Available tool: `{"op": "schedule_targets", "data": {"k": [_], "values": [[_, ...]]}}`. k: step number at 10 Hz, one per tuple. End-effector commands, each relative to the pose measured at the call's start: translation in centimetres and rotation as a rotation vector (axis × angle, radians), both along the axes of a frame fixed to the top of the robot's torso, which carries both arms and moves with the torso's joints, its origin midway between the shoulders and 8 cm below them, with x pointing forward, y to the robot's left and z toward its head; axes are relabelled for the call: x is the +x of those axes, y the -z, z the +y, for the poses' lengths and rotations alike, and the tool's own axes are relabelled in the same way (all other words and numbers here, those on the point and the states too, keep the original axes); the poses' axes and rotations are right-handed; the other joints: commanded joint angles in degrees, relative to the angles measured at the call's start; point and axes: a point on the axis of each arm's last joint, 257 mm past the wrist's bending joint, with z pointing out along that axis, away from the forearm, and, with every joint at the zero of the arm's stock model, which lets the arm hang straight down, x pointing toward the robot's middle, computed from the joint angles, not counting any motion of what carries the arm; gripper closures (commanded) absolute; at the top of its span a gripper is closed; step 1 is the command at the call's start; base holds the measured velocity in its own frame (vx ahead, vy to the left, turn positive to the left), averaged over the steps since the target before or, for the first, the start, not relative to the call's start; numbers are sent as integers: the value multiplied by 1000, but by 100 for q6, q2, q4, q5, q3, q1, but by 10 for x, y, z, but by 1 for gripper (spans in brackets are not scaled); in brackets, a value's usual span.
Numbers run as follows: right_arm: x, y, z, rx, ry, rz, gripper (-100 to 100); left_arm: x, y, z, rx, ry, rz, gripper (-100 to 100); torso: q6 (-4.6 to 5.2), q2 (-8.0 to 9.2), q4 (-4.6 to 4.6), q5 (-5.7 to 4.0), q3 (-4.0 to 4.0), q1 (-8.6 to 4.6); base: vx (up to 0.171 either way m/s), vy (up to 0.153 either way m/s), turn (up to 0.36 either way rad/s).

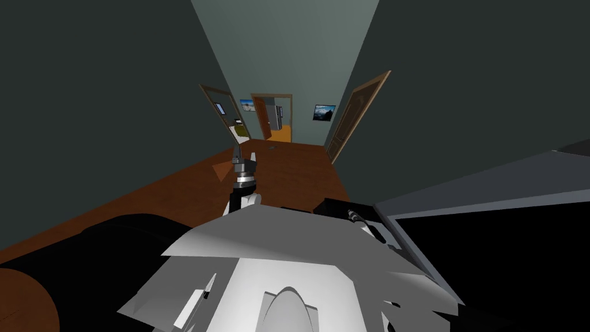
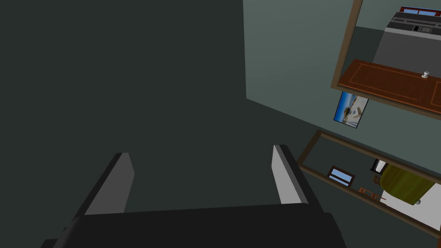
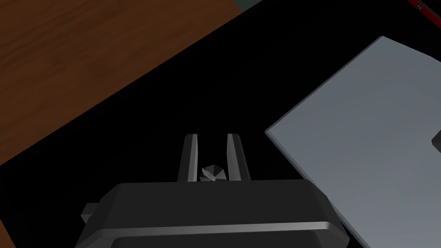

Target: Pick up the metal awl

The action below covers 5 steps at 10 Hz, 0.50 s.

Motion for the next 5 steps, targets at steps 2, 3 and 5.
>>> {"op": "schedule_targets", "data": {"k": [2,3,5], "values": [[14,-5,7,2,-36,-2,100,0,0,0,0,0,0,0,5,10,0,-1,5,-3,-62,-9,-31],[14,-5,7,-14,-54,11,100,0,0,0,0,0,0,0,4,4,-2,-3,2,-5,-9,-6,5],[13,-5,6,-5,-45,5,0,0,0,0,0,0,0,0,3,-13,-5,-1,-8,-3,0,0,0]]}}
